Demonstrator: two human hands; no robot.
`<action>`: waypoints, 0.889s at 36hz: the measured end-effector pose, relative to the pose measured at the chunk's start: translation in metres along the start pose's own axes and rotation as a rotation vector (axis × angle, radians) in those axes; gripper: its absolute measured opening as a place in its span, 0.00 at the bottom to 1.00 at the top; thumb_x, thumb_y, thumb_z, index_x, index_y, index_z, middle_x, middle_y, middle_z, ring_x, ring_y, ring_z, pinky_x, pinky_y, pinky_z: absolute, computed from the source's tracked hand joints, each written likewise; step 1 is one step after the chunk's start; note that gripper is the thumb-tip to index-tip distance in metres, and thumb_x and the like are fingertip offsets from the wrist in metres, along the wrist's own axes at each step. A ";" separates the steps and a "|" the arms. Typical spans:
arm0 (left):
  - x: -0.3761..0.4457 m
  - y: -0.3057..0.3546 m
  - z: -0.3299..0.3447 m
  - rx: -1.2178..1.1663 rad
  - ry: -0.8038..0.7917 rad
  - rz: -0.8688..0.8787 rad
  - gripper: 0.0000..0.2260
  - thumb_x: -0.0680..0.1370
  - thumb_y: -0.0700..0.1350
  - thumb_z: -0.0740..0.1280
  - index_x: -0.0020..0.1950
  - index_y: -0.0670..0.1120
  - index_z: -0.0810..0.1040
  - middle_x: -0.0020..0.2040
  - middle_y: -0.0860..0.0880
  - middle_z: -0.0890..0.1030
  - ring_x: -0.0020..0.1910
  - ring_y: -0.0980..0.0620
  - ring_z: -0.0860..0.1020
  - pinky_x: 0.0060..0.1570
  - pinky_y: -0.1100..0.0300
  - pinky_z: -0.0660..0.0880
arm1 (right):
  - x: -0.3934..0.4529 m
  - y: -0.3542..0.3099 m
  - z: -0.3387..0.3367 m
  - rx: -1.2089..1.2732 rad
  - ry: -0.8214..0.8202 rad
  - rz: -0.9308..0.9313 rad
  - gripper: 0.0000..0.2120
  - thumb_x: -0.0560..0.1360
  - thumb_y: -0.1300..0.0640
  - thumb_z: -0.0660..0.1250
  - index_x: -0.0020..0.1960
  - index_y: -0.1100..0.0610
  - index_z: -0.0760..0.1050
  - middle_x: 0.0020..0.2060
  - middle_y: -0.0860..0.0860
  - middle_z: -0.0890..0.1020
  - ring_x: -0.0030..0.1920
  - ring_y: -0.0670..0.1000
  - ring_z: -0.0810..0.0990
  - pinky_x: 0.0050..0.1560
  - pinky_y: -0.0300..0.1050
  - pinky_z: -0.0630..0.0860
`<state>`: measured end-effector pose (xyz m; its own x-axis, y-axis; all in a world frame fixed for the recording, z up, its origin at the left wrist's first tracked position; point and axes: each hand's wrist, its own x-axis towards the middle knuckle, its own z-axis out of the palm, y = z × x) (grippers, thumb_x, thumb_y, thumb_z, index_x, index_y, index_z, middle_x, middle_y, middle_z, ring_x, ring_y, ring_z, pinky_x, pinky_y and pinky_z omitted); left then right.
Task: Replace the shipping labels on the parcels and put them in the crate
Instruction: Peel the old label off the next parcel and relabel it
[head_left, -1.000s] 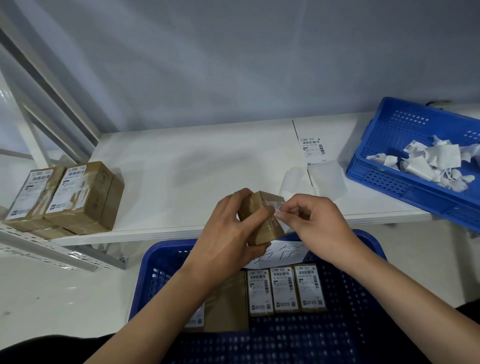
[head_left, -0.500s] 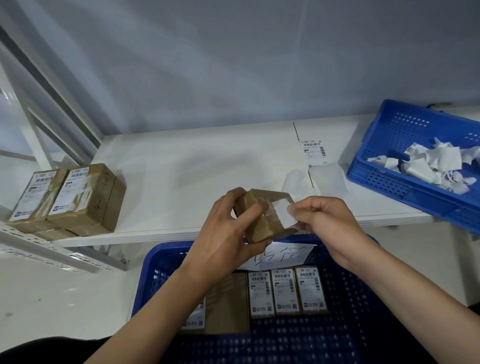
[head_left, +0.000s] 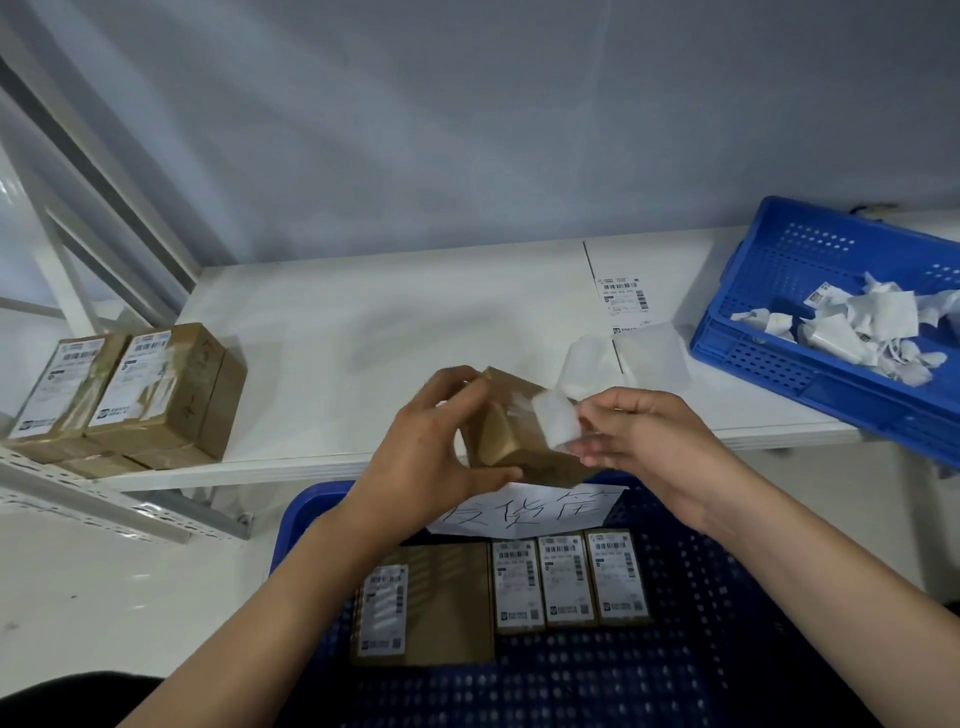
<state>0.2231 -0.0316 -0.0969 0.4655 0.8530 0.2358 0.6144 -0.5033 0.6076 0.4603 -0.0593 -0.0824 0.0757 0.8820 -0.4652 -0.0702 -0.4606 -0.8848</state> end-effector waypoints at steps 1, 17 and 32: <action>0.001 -0.003 -0.005 -0.013 0.010 -0.014 0.32 0.64 0.53 0.84 0.65 0.53 0.77 0.65 0.54 0.74 0.56 0.59 0.74 0.55 0.73 0.72 | 0.001 -0.002 -0.003 0.031 0.008 0.010 0.06 0.80 0.62 0.66 0.51 0.63 0.82 0.46 0.58 0.86 0.44 0.55 0.86 0.52 0.50 0.81; 0.007 -0.001 -0.048 -0.597 -0.283 -0.196 0.28 0.67 0.33 0.81 0.64 0.44 0.76 0.64 0.48 0.80 0.67 0.46 0.77 0.70 0.51 0.73 | 0.001 0.000 -0.005 -0.374 -0.405 -0.095 0.42 0.61 0.38 0.81 0.72 0.39 0.70 0.68 0.45 0.77 0.67 0.41 0.76 0.70 0.50 0.72; 0.006 0.016 0.005 -0.804 -0.009 -0.696 0.23 0.76 0.51 0.75 0.68 0.54 0.72 0.60 0.45 0.82 0.56 0.49 0.84 0.59 0.53 0.81 | -0.004 0.019 0.015 -0.868 0.072 -0.299 0.38 0.62 0.33 0.77 0.62 0.46 0.63 0.52 0.41 0.77 0.51 0.42 0.77 0.48 0.44 0.78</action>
<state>0.2389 -0.0348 -0.0900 0.1802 0.9152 -0.3604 0.1475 0.3371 0.9298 0.4440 -0.0701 -0.0964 0.0346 0.9815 -0.1885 0.7314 -0.1534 -0.6644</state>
